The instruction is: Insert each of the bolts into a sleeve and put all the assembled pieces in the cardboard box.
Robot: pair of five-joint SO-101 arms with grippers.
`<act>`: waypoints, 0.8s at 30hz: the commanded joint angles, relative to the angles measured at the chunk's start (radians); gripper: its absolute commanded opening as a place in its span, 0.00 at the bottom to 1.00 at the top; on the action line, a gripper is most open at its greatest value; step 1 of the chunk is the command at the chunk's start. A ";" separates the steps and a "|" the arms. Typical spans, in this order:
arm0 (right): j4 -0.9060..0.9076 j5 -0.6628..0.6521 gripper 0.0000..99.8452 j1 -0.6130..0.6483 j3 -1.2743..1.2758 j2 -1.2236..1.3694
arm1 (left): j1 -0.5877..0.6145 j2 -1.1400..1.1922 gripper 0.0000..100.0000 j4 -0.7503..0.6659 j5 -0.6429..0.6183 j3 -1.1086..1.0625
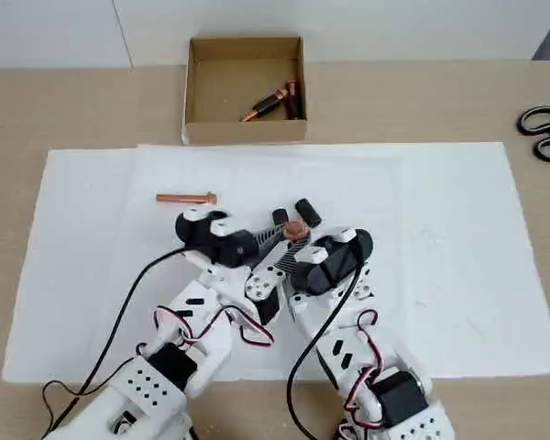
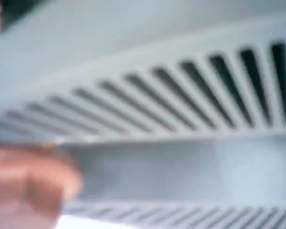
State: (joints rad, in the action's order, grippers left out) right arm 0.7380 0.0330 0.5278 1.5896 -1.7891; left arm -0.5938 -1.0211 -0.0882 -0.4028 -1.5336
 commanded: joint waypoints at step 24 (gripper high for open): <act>-0.018 0.011 0.00 -0.002 -0.011 -0.005 | 0.232 -0.012 0.16 0.315 -0.011 0.294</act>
State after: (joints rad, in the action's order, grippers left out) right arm 0.7380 0.0345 0.5263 1.5881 -1.7891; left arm -0.4066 -1.0196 0.2079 -0.4120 -1.2896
